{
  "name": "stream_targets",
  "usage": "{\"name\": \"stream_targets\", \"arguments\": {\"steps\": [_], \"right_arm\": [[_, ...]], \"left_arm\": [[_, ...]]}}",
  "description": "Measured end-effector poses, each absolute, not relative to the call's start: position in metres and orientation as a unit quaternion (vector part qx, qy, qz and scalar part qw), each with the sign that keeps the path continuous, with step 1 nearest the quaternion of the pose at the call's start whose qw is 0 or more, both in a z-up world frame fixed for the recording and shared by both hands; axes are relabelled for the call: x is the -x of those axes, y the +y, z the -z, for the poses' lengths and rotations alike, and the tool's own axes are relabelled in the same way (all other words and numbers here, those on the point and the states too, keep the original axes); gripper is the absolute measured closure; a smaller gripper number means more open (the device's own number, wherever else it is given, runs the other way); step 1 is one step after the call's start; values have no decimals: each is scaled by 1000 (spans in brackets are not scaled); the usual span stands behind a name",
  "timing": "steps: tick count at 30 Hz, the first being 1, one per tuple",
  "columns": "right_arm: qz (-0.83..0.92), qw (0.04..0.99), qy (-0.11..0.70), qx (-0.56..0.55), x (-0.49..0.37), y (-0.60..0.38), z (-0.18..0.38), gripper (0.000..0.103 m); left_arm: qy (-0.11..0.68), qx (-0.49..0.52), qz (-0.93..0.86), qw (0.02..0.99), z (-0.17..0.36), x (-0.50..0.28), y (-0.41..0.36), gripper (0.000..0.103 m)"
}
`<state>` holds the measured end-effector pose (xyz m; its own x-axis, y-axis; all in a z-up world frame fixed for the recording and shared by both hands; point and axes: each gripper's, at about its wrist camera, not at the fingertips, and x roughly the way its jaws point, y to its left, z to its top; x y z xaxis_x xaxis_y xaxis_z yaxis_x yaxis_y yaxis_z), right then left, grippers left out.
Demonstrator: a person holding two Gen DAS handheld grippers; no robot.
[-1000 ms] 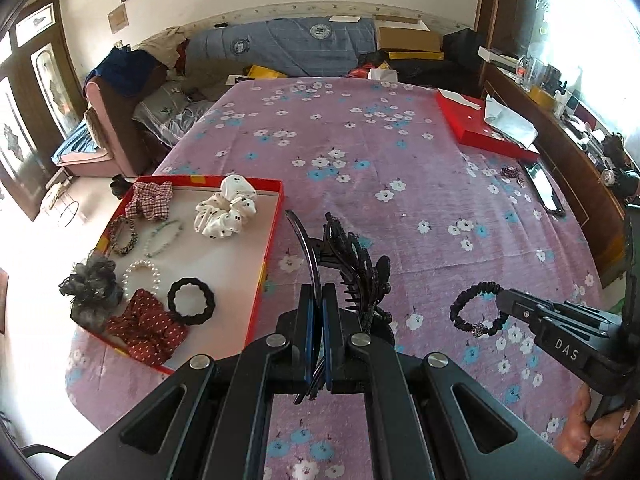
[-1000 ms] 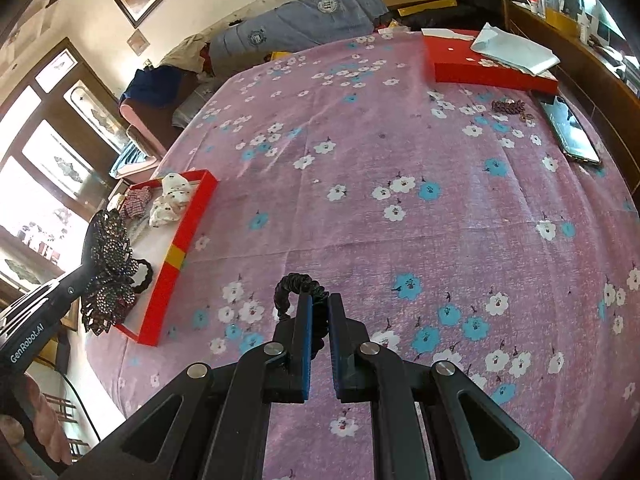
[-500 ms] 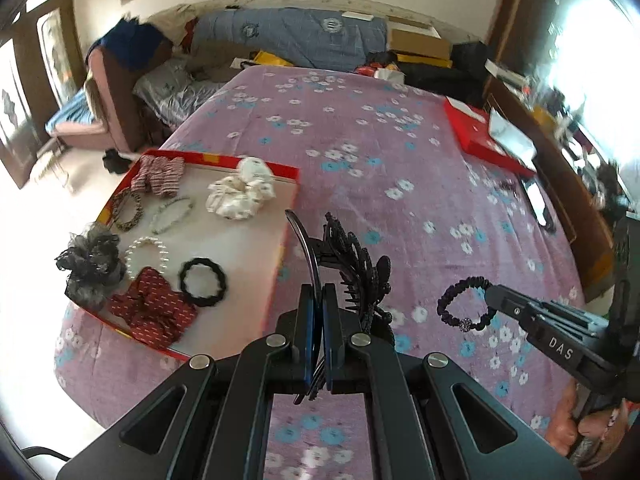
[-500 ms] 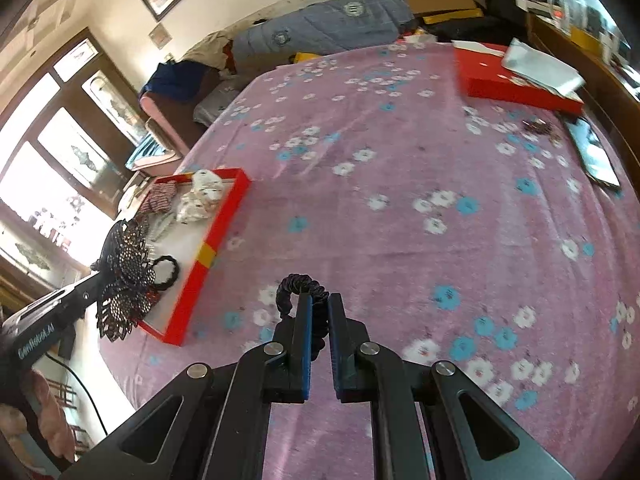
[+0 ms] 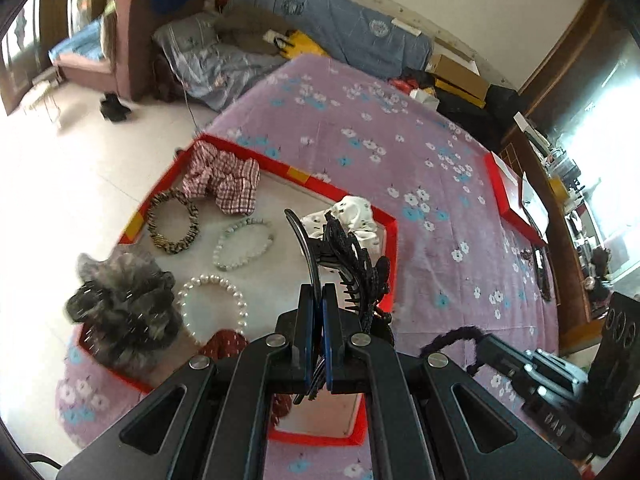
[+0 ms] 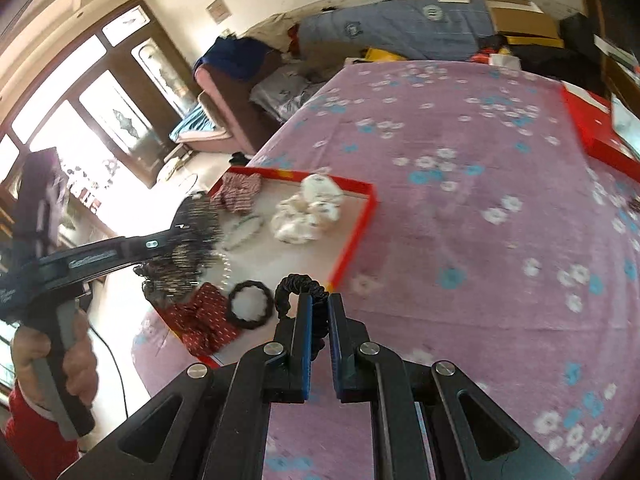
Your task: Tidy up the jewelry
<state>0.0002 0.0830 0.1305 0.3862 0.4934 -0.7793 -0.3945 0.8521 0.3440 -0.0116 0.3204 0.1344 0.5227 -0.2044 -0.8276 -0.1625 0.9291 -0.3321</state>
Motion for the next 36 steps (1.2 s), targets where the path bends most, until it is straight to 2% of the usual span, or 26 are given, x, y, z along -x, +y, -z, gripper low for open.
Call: {"name": "stream_targets", "arguments": {"steps": [13,23,25,29,31,33,36], "right_arm": [[-225,821,525,-10,-41,157,-75,94],[-194,821,536,18,-55,173,-55,93],[-191,824,533,23,-55,174,-55,93],[-193,825,531,26,-53,175,-57,91],[-195,826,529,25,-52,174,-59,86],[-198,828,525,22,-50,173,-62,73],[-200,831,519,18,-47,170,-67,72]], "left_arm": [[543,199,53,814,-65,-55,349,100],[545,187,67,814,-58,-64,352,100],[540,178,70,820,-64,-61,350,97],[526,157,59,834,-79,-52,345,69],[520,153,56,839,-86,-47,343,67],[516,146,50,843,-93,-42,341,66],[506,129,36,852,-104,-32,338,63]]}}
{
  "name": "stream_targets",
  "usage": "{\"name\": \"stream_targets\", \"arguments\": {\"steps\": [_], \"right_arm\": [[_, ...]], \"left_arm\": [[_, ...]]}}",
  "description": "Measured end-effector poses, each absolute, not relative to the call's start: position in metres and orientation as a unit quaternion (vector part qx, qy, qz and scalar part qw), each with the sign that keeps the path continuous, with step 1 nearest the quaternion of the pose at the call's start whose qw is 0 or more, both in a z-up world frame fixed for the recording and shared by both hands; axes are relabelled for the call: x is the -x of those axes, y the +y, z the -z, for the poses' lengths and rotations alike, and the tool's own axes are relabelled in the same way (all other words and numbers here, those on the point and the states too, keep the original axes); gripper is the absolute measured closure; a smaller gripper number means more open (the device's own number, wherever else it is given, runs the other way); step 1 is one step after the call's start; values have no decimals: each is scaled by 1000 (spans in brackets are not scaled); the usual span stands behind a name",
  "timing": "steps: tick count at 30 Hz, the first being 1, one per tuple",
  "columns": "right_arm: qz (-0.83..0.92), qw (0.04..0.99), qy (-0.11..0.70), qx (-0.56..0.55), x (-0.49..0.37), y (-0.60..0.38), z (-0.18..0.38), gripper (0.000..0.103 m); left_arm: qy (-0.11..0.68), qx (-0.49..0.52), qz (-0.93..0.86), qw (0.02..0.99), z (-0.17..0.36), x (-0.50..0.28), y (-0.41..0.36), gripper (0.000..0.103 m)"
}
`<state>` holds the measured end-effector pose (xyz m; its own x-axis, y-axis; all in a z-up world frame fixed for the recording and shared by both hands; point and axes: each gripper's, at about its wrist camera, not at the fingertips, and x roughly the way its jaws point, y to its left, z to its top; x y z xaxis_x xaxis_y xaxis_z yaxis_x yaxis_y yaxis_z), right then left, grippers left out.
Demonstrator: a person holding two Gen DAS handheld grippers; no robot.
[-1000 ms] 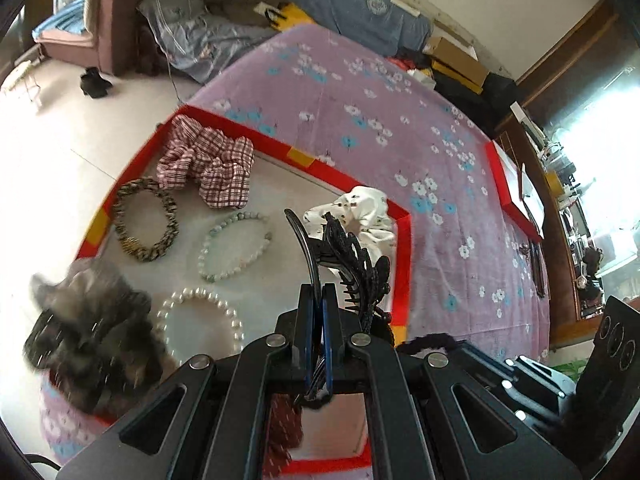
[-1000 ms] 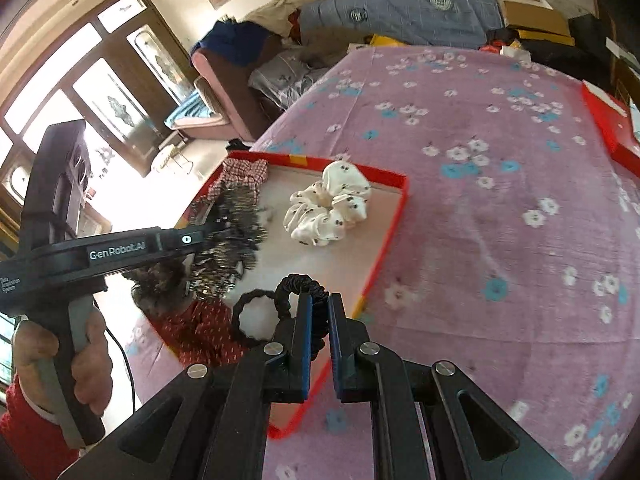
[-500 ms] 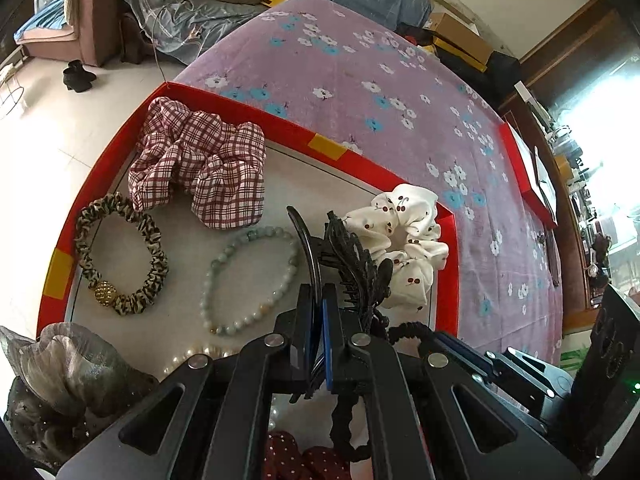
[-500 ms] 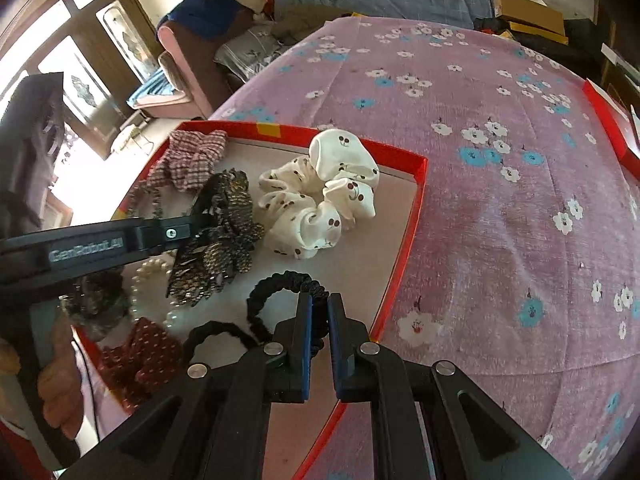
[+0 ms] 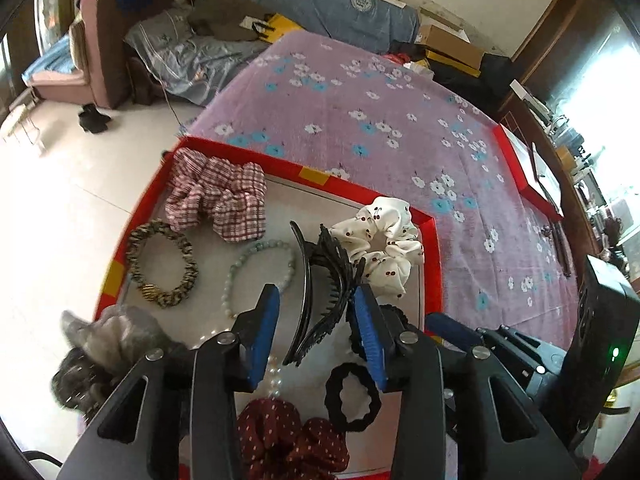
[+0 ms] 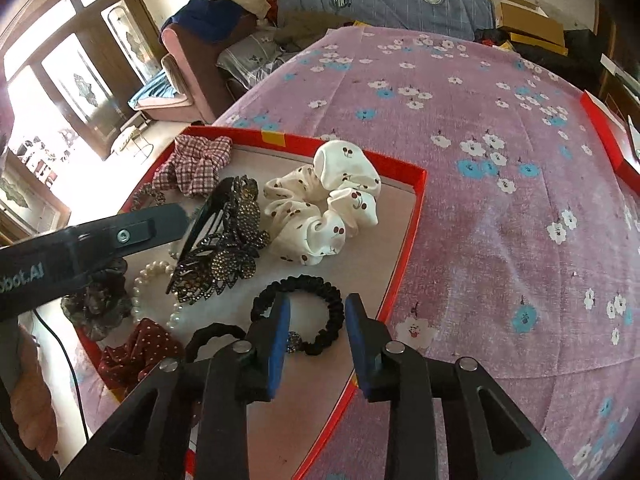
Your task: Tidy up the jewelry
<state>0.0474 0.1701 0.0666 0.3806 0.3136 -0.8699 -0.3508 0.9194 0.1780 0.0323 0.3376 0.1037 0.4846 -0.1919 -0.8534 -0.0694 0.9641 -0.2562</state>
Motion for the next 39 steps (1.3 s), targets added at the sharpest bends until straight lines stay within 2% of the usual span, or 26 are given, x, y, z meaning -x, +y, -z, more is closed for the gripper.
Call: {"name": "stream_targets", "arguments": {"steps": [5,9,15,16,18,22,23,24,26,35,39], "right_arm": [[-207,835,510,6,-40,163,-77,72],[-203,838,506,-2,-29,152,-87,72],[-186,839,512,-16,-9,129,-95,71],[-182,840,511,-16,-4,125,-98,70],[-178,843,508,-16,6,117,-103,61],[-175,853,492,-10,29,102,-118,56],[-176,855,488,-5,35,98,-122,55],[-176,856,486,-2,40,96,-125,52],[-179,858,482,3,52,90,-130,49],[-186,848,495,17,93,83,-136,47],[-163,857,488,27,108,86,-140,41]], "left_arm": [[487,110,8,867,-122,-15,336,58],[466,93,-27,880,-139,3,333,49],[428,52,-89,898,-161,34,323,47],[418,41,-106,901,-165,41,320,44],[395,26,-135,908,-174,54,315,35],[337,4,-186,923,-199,94,302,31],[326,2,-197,925,-204,102,299,24],[310,0,-214,926,-211,114,297,11],[285,-4,-231,930,-225,137,290,4],[252,-21,-264,931,-245,185,272,0],[299,-16,-219,929,-236,183,275,0]]}}
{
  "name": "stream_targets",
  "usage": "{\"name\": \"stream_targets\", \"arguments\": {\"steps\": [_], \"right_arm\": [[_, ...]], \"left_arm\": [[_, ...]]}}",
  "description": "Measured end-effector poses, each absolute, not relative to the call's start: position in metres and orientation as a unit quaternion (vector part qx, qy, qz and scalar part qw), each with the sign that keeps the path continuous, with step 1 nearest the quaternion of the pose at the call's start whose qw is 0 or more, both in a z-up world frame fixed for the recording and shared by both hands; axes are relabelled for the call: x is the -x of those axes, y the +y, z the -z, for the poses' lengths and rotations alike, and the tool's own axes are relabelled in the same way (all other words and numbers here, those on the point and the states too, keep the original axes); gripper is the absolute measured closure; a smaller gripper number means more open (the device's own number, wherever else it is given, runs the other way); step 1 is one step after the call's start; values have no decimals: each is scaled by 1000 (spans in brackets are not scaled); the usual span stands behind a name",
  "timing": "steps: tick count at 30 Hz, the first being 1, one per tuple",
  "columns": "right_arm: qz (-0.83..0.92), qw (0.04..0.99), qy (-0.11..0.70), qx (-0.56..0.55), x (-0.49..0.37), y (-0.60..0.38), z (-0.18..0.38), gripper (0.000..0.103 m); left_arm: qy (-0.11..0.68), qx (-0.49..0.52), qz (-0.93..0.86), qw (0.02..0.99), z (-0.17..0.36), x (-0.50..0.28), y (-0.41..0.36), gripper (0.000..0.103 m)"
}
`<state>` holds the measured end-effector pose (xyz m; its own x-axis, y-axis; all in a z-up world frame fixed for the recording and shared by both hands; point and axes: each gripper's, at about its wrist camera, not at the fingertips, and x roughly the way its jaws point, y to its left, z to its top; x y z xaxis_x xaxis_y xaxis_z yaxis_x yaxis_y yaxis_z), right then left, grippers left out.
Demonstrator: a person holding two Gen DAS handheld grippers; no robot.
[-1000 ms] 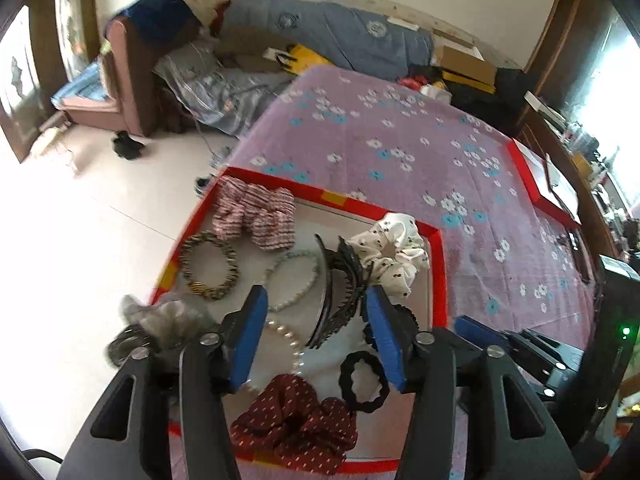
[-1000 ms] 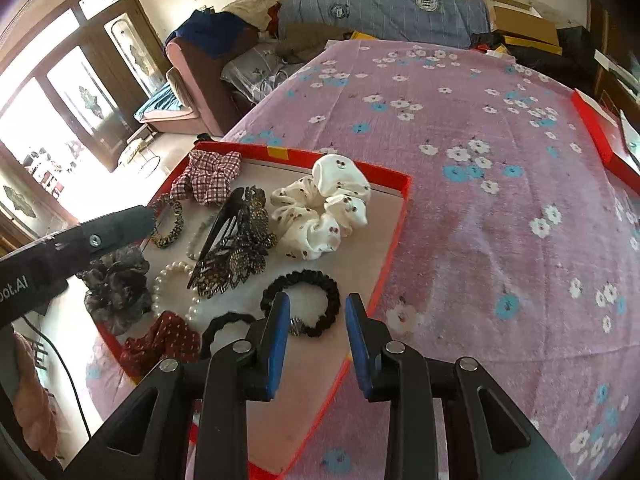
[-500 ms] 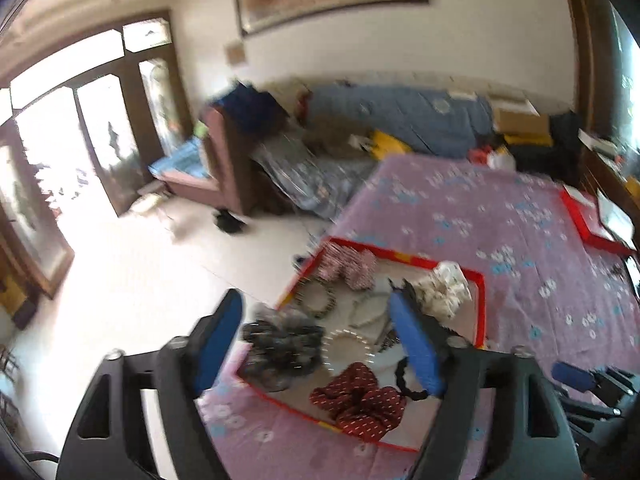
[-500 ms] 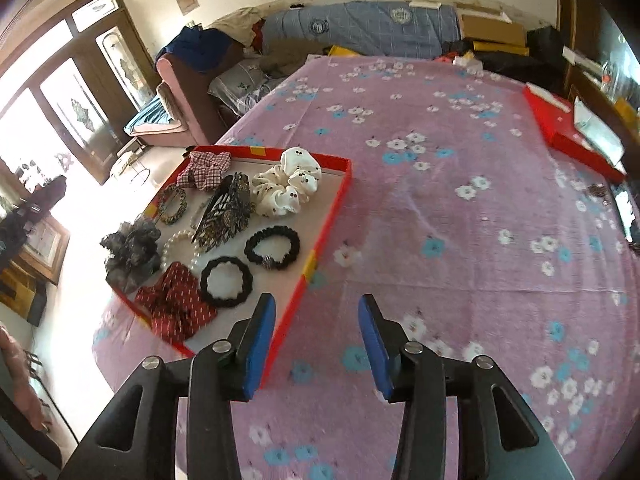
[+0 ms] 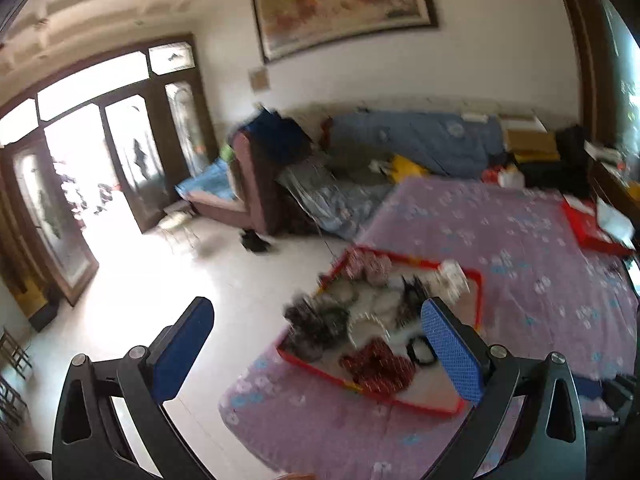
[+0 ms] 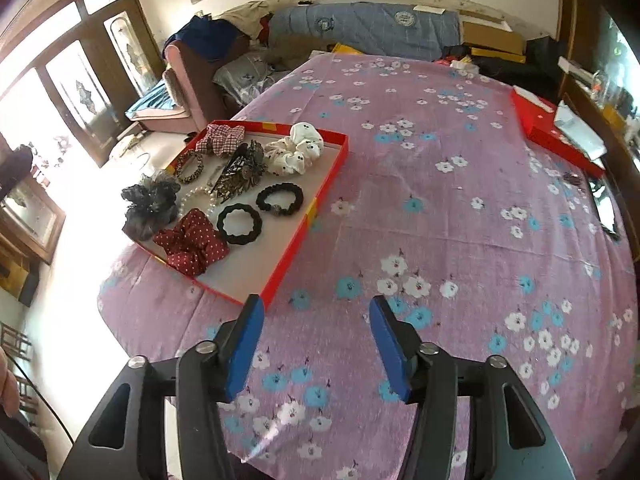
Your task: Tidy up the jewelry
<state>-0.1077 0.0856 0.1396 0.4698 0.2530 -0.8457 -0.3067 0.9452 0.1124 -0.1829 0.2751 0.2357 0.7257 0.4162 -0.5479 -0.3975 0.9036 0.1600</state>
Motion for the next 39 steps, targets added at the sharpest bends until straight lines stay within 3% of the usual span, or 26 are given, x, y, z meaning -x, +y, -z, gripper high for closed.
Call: {"name": "stream_targets", "arguments": {"steps": [16,39], "right_arm": [[-58,859,508,18,113,142,-129,39],[-65,847,526,43,81,185,-116,36]], "left_arm": [[408,-6,-119,905,-179,159,333,0],[465,32,-118,877,-146,120,372,0]]}}
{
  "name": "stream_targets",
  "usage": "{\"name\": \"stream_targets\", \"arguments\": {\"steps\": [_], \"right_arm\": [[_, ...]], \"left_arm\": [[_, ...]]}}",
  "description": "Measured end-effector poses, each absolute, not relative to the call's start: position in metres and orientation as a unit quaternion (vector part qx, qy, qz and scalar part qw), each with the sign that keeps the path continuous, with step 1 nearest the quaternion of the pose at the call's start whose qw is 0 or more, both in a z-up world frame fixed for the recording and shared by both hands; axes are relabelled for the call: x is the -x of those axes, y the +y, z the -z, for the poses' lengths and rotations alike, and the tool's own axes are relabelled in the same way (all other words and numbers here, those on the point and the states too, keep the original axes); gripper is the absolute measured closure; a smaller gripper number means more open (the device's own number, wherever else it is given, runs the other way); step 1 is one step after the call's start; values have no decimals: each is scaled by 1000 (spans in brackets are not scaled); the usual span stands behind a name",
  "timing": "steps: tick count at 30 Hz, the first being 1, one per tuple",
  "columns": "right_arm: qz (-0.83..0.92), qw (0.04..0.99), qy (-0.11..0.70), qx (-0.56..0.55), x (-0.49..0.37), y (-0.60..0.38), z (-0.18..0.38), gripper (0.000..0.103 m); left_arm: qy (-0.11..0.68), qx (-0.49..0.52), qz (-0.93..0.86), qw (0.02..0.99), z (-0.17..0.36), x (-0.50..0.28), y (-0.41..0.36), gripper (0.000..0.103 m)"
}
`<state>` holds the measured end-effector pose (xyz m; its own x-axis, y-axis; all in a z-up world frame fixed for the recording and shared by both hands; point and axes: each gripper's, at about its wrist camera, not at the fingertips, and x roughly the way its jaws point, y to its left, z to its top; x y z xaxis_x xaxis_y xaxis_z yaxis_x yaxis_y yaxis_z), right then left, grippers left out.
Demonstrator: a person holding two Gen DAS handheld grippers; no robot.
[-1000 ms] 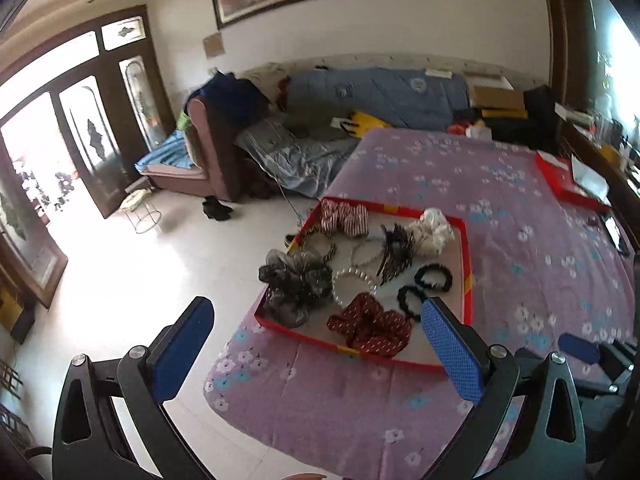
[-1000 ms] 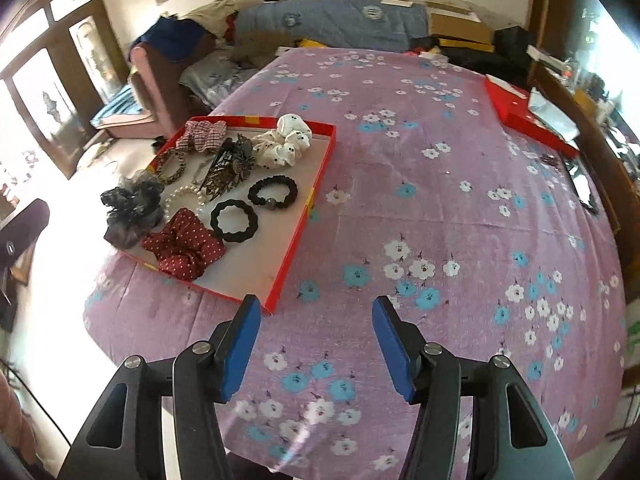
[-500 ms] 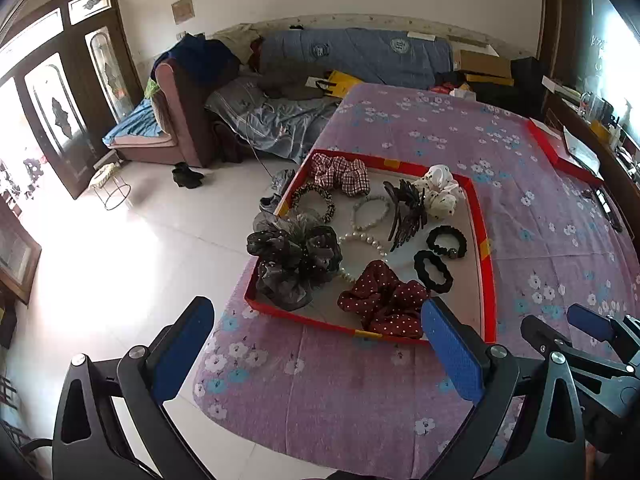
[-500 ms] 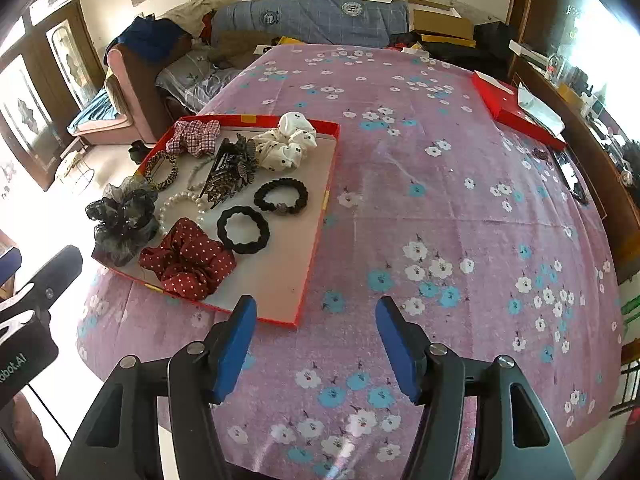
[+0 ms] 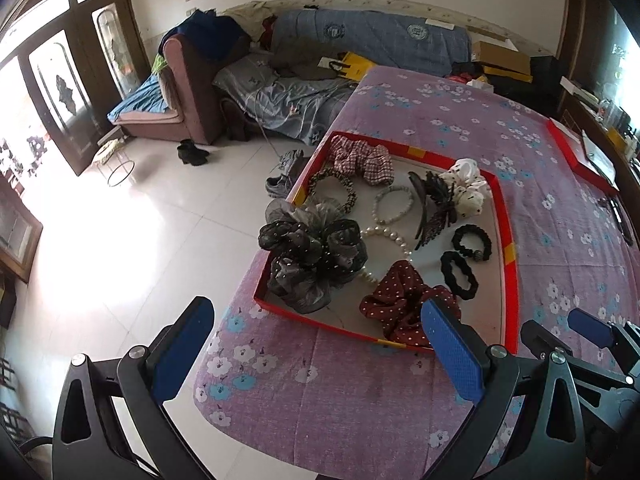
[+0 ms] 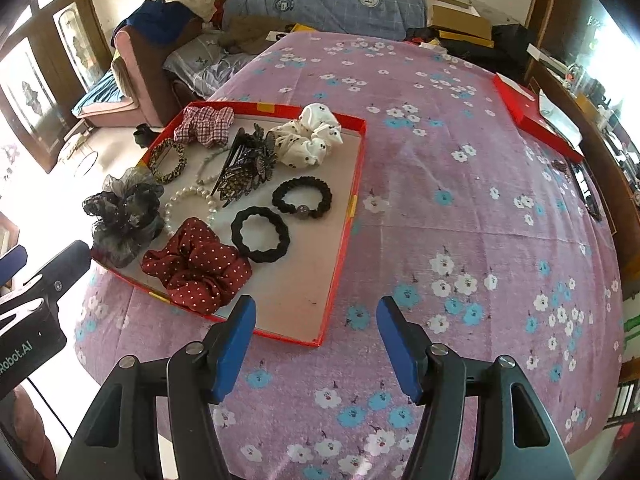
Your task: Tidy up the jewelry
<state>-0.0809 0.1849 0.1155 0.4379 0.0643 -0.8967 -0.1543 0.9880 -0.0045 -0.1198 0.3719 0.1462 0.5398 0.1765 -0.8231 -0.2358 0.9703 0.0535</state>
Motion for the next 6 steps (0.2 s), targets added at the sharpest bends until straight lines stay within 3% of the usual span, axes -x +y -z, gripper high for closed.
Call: {"name": "stream_targets", "arguments": {"steps": [6], "right_arm": [[-76,842,533,39,76,179,-110,35]], "left_arm": [[473,33,-135,870,-144,117,370,0]]}}
